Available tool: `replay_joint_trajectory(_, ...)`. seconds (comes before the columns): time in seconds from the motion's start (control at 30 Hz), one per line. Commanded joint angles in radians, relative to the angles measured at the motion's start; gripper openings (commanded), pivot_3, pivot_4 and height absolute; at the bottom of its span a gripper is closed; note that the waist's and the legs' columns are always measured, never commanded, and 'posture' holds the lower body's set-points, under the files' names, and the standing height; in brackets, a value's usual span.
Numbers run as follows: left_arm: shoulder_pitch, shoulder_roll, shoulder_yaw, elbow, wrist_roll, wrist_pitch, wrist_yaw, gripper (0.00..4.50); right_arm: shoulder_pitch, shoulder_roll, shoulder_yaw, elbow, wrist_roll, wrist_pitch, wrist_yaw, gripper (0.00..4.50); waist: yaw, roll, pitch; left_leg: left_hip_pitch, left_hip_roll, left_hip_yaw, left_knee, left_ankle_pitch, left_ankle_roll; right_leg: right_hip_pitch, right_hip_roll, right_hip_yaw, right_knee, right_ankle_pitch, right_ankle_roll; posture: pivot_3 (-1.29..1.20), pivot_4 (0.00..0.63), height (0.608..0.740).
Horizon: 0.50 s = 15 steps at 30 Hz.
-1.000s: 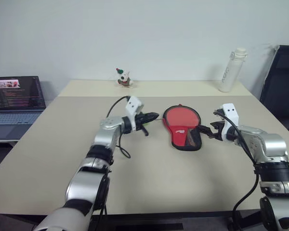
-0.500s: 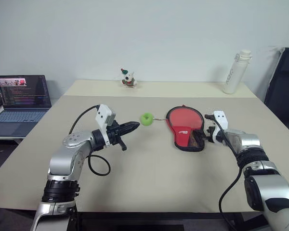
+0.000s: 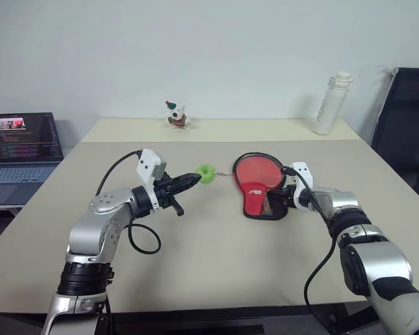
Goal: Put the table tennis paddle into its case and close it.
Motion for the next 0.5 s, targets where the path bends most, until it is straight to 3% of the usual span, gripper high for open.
replay_joint_trajectory(0.03, 0.030, 0.040, 0.017, -0.059, -0.012, -0.005, -0.005, 0.00, 0.012, 0.021, 0.005, 0.059, -0.021, 0.018, -0.005, 1.27, -0.001, 0.000, 0.000, 0.001, 0.000, 0.000, 0.000, 0.000, 0.000, 0.000, 0.000, 0.000, 0.001, 0.000, 0.000, 0.00, 0.150, 0.740)
replay_joint_trajectory(0.17, 0.063, 0.075, 0.038, -0.076, -0.039, 0.006, -0.021, 0.00, 0.000, 0.019, -0.042, 0.081, 0.014, 0.051, -0.003, 0.10, 0.001, 0.000, 0.000, 0.002, 0.000, 0.000, 0.000, 0.000, 0.000, 0.001, 0.000, 0.000, 0.002, 0.000, 0.000, 0.00, 0.150, 0.740)
replay_joint_trajectory(0.5, 0.235, 0.202, 0.048, -0.198, -0.158, 0.052, -0.176, 0.00, 0.010, 0.058, -0.109, -0.024, 0.091, 0.239, 0.062, 0.03, -0.001, 0.000, 0.000, 0.002, 0.001, 0.000, -0.001, 0.000, 0.000, 0.000, 0.000, 0.000, 0.002, 0.000, 0.000, 0.00, 0.150, 0.740)
